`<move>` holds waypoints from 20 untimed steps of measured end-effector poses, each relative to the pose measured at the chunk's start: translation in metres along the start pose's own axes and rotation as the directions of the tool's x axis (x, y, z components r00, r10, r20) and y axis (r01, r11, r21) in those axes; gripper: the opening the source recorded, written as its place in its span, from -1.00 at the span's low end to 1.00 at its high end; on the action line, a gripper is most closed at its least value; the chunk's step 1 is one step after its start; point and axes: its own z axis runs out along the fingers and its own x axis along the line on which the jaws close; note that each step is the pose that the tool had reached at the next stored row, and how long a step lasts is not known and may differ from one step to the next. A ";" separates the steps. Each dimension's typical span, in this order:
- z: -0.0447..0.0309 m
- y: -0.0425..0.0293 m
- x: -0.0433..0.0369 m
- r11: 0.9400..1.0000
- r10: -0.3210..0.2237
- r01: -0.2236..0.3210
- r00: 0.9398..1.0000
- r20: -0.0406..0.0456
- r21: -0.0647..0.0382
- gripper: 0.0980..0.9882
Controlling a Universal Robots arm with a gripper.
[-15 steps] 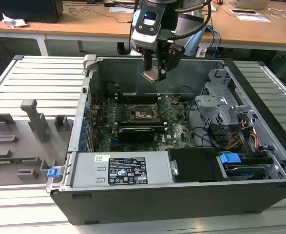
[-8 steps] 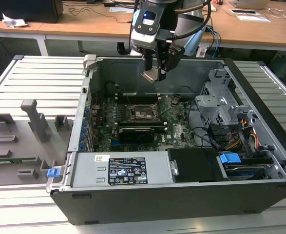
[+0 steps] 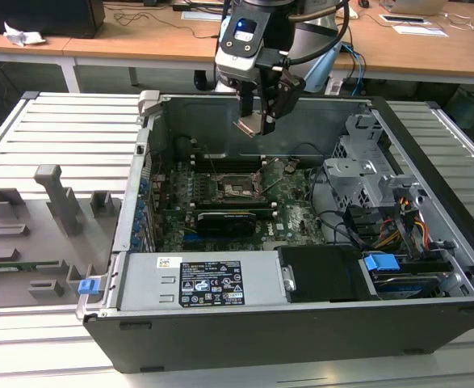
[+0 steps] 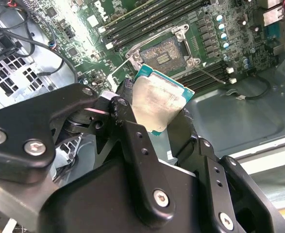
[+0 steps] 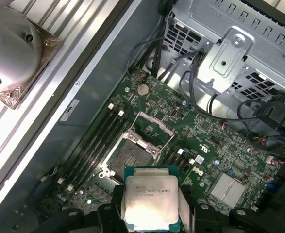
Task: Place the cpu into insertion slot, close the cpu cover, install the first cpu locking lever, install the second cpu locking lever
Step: 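Place the cpu into insertion slot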
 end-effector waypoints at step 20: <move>0.0002 0.0000 0.0000 0.997 0.082 -0.082 0.997 0.007 -0.002 -0.04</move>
